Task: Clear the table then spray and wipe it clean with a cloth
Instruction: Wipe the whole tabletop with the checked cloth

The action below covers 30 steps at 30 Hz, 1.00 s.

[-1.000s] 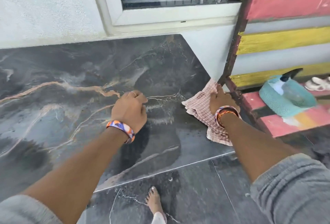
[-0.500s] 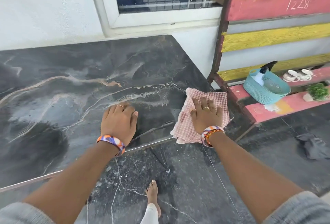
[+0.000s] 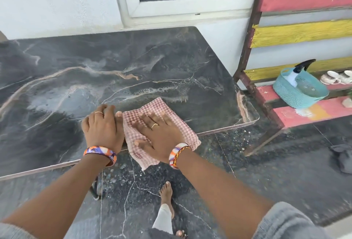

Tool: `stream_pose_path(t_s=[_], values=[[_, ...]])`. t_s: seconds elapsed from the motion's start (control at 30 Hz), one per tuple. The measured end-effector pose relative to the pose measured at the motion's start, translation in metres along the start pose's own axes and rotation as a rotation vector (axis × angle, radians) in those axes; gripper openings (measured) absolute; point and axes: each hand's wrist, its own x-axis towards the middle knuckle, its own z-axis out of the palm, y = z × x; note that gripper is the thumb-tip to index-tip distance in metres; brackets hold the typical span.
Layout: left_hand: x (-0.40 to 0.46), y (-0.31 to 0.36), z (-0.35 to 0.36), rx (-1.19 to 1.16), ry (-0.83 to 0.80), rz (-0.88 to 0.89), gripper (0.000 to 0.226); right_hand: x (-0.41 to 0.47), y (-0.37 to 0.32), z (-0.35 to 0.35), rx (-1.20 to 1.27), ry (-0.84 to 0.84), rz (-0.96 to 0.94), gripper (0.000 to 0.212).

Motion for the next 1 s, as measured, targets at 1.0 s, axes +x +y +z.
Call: stream_pose_path(t_s=[1.0], values=[[0.026,-0.092,-0.022,0.126,-0.082,0.072,0.060,0.012,-0.079,0.037,-0.102,0.183,0.279,0.066]])
